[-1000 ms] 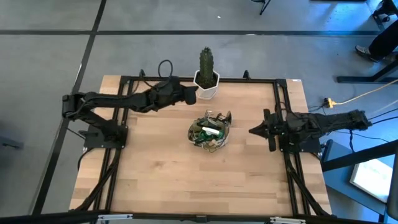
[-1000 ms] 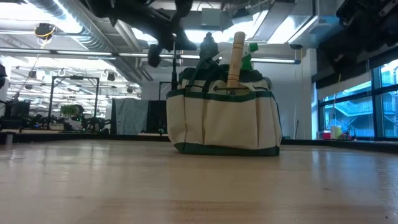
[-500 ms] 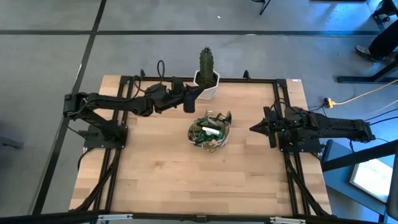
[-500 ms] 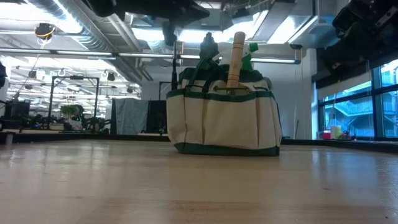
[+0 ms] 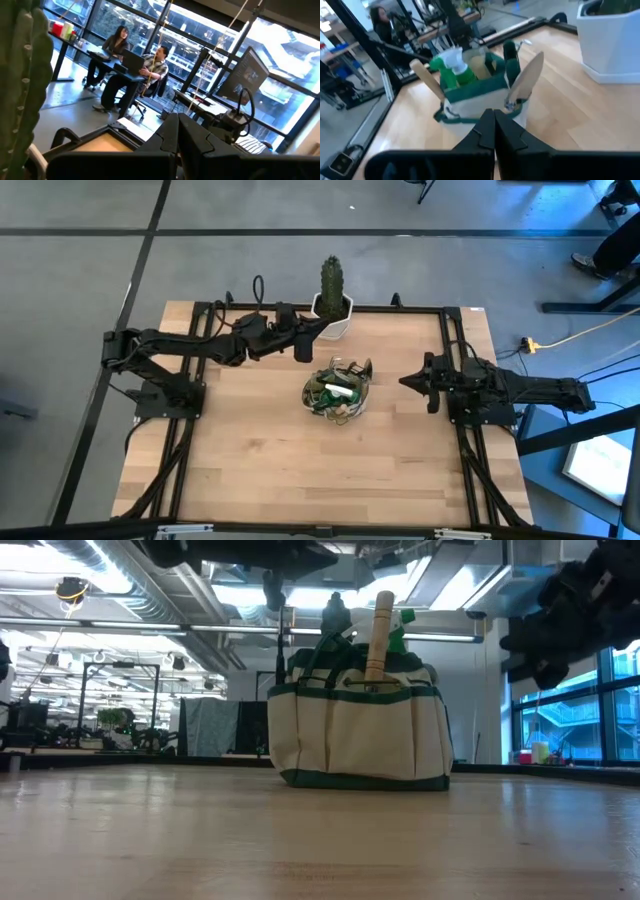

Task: Pick & Place Garden tools in Gardening bag
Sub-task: Return to Home Position

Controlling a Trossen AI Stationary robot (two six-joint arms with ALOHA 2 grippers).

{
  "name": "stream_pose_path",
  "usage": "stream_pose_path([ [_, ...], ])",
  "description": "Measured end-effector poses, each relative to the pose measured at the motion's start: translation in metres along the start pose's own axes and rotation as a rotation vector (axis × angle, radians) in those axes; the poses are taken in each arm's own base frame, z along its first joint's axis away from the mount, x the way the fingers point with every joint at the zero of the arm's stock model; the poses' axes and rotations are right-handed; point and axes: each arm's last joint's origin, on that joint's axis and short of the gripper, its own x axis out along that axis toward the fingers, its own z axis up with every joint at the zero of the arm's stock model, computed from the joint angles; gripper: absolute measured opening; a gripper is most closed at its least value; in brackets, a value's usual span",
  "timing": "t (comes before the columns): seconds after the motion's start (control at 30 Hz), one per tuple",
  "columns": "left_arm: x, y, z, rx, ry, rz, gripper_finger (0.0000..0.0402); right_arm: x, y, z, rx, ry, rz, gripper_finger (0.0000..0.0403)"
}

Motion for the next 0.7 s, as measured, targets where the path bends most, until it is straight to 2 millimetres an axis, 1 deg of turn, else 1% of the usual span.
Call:
stream_pose_path([
  [0.23, 0.002, 0.007, 0.003, -0.009, 0.004, -0.010, 0.0001, -0.004, 0.001, 0.004, 0.003, -0.060, 0.010, 0.0000],
  [0.47, 0.002, 0.010, 0.005, -0.031, 0.000, -0.002, 0.0001, -0.005, 0.001, 0.004, -0.020, -0.063, 0.002, 0.0000],
  [0.6, 0.002, 0.010, 0.005, -0.031, 0.000, -0.001, 0.0001, -0.003, 0.000, 0.000, -0.031, -0.050, 0.020, 0.0000],
  [0.7, 0.002, 0.010, 0.005, -0.032, 0.000, -0.001, 0.0001, 0.001, -0.003, -0.010, -0.005, -0.054, 0.061, 0.0000],
])
